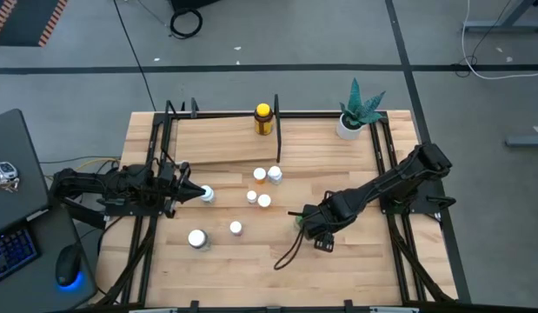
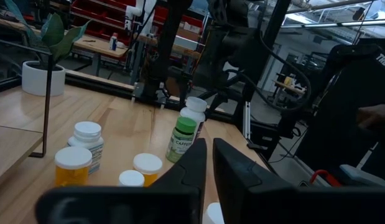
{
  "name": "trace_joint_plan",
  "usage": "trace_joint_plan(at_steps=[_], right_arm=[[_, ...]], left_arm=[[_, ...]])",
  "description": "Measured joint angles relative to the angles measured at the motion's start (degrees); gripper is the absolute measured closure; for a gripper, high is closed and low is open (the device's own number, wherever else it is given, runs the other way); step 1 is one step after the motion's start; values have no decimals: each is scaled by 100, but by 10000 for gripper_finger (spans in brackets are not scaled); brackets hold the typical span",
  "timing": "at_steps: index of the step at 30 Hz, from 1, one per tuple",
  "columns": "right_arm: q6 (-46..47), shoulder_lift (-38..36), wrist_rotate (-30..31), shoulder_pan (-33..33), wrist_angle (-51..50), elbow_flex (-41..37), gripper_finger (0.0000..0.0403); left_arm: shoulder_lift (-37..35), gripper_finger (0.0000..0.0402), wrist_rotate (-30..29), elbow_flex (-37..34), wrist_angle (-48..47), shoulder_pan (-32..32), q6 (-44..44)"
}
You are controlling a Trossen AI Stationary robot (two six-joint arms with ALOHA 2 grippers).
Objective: Pick and place medicine bottles onto shelf by color
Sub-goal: Put the white and purple pill bottle on the shelf
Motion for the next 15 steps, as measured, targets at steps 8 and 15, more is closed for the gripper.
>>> trace_joint_plan(at_steps=[8, 15], right_arm=[[-4, 44, -161, -100, -353, 210, 93], [-51, 28, -157, -263, -1224, 827, 93]], left_arm=[[1, 368, -1, 0, 0, 2, 0], [-1, 373, 0, 0, 0, 0, -1]])
